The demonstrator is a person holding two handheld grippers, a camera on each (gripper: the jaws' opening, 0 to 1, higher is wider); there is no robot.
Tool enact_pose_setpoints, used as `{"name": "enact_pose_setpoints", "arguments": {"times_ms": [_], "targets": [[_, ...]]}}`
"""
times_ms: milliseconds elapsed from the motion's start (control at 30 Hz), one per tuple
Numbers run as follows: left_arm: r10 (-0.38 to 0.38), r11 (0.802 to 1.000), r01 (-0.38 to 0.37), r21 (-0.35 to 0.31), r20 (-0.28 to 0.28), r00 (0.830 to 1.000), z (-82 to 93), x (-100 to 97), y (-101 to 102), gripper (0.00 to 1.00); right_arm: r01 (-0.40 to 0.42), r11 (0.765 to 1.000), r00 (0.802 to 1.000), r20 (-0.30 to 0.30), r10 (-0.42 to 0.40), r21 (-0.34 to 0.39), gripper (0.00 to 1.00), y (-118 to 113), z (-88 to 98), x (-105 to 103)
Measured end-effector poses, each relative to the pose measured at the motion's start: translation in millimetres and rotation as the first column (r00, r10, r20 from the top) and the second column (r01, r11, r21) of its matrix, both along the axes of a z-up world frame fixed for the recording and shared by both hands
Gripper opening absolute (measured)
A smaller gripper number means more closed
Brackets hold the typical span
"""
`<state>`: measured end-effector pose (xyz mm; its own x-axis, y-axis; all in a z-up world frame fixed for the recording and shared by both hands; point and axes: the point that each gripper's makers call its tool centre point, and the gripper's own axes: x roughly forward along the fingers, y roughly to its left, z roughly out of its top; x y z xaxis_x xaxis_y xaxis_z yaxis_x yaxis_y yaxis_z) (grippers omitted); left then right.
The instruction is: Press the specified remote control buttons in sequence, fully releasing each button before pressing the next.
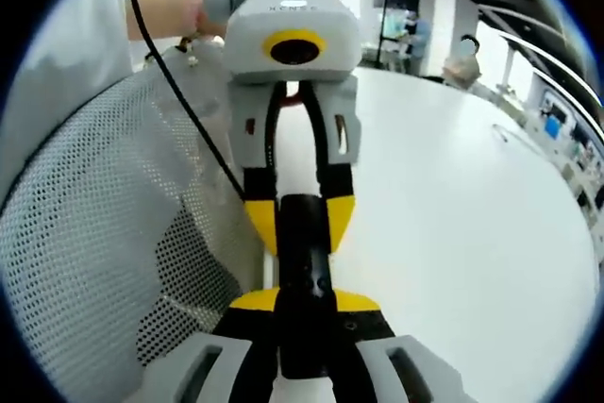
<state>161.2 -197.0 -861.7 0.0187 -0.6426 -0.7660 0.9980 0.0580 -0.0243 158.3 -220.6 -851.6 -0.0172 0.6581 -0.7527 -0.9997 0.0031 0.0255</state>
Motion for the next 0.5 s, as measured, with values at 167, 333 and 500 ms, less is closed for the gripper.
{"name": "enact_pose_setpoints", "arguments": {"times_ms": [167, 333, 500], "targets": [[0.003, 1.0, -0.003, -0.001, 0.0, 1.0, 0.2, -0.2, 0, 0.25, 0.005, 1.0, 1.0, 0.005, -0.004, -0.012, 0.17, -6, -0.3, 0], [0.002, 1.0, -0.002, 0.002, 0.001, 1.0, 0.2, 0.0, 0, 0.25, 0.024, 1.0, 1.0, 0.001, -0.024, -0.016, 0.2, -12, -0.6, 2], [0.0, 1.0, 0.0, 0.005, 0.001, 1.0, 0.4, -0.1, 0, 0.25, 0.034, 0.999, 0.999, -0.007, -0.034, -0.017, 0.22, -13, -1.1, 3]]}}
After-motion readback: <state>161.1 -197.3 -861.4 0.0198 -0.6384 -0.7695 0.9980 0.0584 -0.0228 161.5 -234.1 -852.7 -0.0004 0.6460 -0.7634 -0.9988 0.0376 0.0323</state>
